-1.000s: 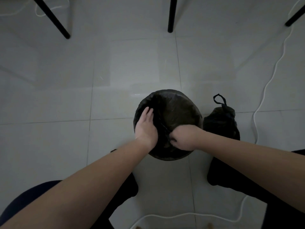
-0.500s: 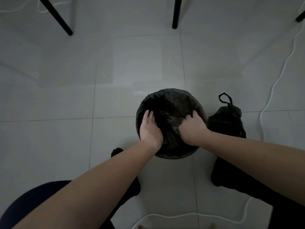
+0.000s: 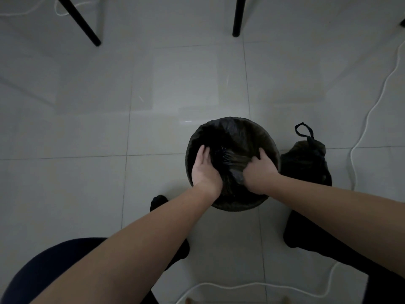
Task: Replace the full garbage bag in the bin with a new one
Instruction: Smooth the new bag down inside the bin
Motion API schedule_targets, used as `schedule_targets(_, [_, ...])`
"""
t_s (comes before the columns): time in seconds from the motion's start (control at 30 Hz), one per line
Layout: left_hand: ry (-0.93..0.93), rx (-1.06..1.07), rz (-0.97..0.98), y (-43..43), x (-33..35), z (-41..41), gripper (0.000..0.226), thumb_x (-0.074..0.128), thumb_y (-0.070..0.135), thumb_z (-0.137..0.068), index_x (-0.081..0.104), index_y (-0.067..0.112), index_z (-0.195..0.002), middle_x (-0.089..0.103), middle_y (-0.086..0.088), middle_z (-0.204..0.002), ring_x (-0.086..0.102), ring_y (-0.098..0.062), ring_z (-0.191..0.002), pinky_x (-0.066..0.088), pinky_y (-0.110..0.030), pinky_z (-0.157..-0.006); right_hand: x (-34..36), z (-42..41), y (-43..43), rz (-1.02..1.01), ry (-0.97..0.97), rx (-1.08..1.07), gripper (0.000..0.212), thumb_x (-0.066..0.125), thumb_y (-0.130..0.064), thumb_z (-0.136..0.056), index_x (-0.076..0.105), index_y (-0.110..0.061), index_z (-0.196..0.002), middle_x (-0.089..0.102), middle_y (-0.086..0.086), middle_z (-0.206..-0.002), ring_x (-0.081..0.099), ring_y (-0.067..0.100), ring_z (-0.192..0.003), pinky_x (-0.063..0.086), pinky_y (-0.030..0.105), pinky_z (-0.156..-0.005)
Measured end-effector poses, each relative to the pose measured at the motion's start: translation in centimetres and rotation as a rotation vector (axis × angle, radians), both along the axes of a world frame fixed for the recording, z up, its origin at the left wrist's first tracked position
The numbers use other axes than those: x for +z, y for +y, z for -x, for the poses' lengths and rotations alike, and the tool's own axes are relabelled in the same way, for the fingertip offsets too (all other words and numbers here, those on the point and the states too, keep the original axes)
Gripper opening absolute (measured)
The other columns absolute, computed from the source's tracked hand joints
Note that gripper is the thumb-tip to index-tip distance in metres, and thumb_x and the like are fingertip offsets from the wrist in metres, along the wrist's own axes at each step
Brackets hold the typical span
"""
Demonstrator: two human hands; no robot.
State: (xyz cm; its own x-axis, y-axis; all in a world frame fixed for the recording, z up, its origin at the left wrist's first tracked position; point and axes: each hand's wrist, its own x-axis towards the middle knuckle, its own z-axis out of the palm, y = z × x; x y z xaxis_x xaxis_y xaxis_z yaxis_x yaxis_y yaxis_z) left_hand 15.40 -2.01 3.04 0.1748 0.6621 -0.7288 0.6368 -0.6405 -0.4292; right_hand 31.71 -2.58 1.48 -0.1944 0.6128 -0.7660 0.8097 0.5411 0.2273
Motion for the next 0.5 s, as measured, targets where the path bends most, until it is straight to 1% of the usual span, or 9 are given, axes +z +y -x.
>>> schedule_targets(0.03, [-0.048,0.033,0.023,-0.1,-0.1,-0.3,0.067,0.011,0.047,-0.109,0.007,0.016,-0.169,0.001,-0.013,-0.177,-0.014,-0.034,-0.162,-0.023,-0.059,-0.123,0.2,-0.1,-0.1,-0.054,0.075,0.031,0.051,0.033,-0.042,-0.102,0.054,-0.023,-0.144,0.057,0.011,-0.144,0.046,0.034,-0.135,0.004,0.065,-0.122])
schedule_targets(0.07, [-0.07,0.071,0.051,-0.3,-0.2,-0.3,0.068,0.01,0.048,-0.109,0.006,0.018,-0.17,0.0,-0.012,-0.177,-0.013,-0.033,-0.162,-0.021,-0.058,-0.124,0.2,-0.3,-0.2,-0.085,0.132,0.053,0.052,0.031,-0.042,-0.103,0.052,-0.023,-0.146,0.056,0.012,-0.145,0.046,0.034,-0.135,0.006,0.064,-0.122])
schedule_targets(0.1, [-0.061,0.101,0.068,-0.5,-0.3,-0.1,0.069,0.01,0.05,-0.109,0.004,0.019,-0.17,-0.002,-0.011,-0.177,-0.013,-0.033,-0.162,-0.021,-0.057,-0.124,0.1,-0.8,-0.3,-0.079,0.136,0.057,0.055,0.027,-0.044,-0.104,0.045,-0.024,-0.152,0.05,0.012,-0.151,0.04,0.034,-0.142,0.003,0.064,-0.123])
schedule_targets(0.17, [-0.002,0.127,0.06,-0.8,-0.6,0.6,0.072,0.014,0.054,-0.109,-0.001,0.018,-0.169,-0.003,-0.008,-0.177,-0.012,-0.032,-0.162,-0.021,-0.057,-0.124,-0.4,-1.6,-0.6,0.012,-0.01,0.02,0.064,0.018,-0.053,-0.104,0.02,-0.028,-0.164,0.027,0.007,-0.168,0.016,0.032,-0.156,-0.013,0.062,-0.122])
schedule_targets(0.2, [0.041,0.104,0.057,-0.7,-0.7,1.0,0.074,0.018,0.056,-0.108,-0.003,0.019,-0.169,-0.004,-0.007,-0.177,-0.011,-0.032,-0.162,-0.02,-0.058,-0.124,-0.6,-1.8,-0.7,0.065,-0.101,-0.003,0.069,0.015,-0.058,-0.103,0.008,-0.029,-0.165,0.016,0.004,-0.172,0.005,0.03,-0.158,-0.02,0.061,-0.12])
schedule_targets(0.23, [0.096,0.06,0.066,-0.5,-0.8,1.3,0.077,0.02,0.059,-0.108,-0.006,0.021,-0.169,-0.005,-0.006,-0.177,-0.011,-0.032,-0.162,-0.02,-0.06,-0.124,-0.7,-1.7,-0.7,0.103,-0.17,-0.013,0.072,0.013,-0.061,-0.102,0.0,-0.029,-0.165,0.008,0.002,-0.173,-0.001,0.029,-0.159,-0.023,0.06,-0.119])
schedule_targets(0.3, [0.175,-0.005,0.084,0.0,-0.7,1.5,0.08,0.022,0.064,-0.106,-0.013,0.025,-0.168,-0.008,-0.004,-0.177,-0.014,-0.031,-0.162,-0.021,-0.062,-0.123,-0.9,-1.2,-0.9,0.142,-0.24,-0.016,0.075,0.013,-0.064,-0.1,-0.007,-0.029,-0.164,0.002,0.002,-0.174,-0.006,0.03,-0.159,-0.021,0.061,-0.119])
schedule_targets(0.4, [0.179,-0.025,0.078,0.1,-0.8,1.2,0.083,0.023,0.065,-0.105,-0.014,0.025,-0.167,-0.008,-0.005,-0.177,-0.015,-0.031,-0.162,-0.021,-0.061,-0.123,-0.7,-0.3,-1.4,0.152,-0.298,-0.001,0.076,0.019,-0.061,-0.101,-0.003,-0.025,-0.164,0.005,0.006,-0.173,-0.004,0.032,-0.159,-0.019,0.062,-0.12])
schedule_targets(0.5, [0.147,-0.031,0.066,-0.2,-0.6,0.8,0.081,0.02,0.063,-0.105,-0.01,0.022,-0.167,-0.007,-0.008,-0.177,-0.018,-0.033,-0.161,-0.026,-0.06,-0.121,-0.4,0.4,-2.0,0.086,-0.206,0.032,0.067,0.03,-0.049,-0.102,0.024,-0.021,-0.162,0.028,0.011,-0.167,0.017,0.037,-0.155,-0.011,0.064,-0.121])
